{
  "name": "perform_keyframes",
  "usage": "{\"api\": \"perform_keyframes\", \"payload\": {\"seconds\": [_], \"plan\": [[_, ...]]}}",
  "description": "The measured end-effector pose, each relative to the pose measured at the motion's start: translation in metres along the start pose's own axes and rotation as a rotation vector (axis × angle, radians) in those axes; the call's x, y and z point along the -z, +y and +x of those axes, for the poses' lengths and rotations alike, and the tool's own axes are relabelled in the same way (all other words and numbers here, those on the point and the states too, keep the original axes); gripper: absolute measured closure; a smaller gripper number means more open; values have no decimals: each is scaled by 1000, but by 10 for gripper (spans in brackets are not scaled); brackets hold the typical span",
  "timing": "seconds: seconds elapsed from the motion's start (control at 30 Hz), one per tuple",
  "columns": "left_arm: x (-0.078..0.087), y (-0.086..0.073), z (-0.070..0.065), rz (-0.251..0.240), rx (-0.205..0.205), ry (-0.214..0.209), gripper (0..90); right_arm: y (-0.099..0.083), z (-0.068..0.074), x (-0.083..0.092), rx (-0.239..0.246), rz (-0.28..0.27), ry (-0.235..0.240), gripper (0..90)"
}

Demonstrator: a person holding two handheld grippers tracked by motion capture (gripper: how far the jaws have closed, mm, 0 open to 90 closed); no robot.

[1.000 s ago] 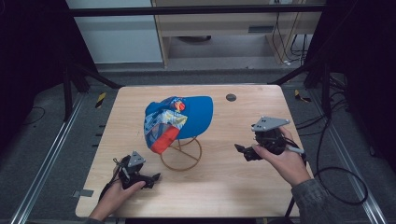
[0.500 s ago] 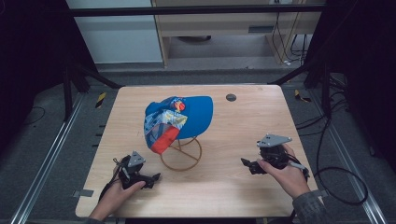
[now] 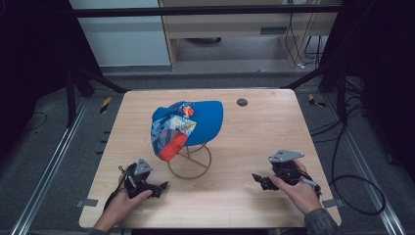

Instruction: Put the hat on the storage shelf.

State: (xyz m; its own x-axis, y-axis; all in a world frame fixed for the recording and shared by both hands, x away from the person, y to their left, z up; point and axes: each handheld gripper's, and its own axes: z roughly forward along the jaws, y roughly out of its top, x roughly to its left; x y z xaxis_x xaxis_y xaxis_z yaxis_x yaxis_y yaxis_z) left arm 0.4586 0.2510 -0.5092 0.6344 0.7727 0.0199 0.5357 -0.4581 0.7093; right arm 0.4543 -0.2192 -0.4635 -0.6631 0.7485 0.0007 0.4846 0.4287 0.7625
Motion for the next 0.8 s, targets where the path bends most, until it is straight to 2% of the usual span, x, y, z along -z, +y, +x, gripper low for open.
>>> {"api": "perform_keyframes", "payload": {"seconds": [0.17, 0.47, 0.57, 0.8], "plan": [[0, 0, 0, 0, 0, 0, 0, -5, 0, -7, -19, 1, 9, 100], [0, 0, 0, 0, -1, 1, 0, -6, -5, -22, -48, 2, -30, 97], [0, 0, 0, 0, -1, 1, 0, -7, -6, -30, -73, 5, -50, 103], [0, 0, 0, 0, -1, 1, 0, -11, -8, -40, -110, 6, -61, 105]]}}
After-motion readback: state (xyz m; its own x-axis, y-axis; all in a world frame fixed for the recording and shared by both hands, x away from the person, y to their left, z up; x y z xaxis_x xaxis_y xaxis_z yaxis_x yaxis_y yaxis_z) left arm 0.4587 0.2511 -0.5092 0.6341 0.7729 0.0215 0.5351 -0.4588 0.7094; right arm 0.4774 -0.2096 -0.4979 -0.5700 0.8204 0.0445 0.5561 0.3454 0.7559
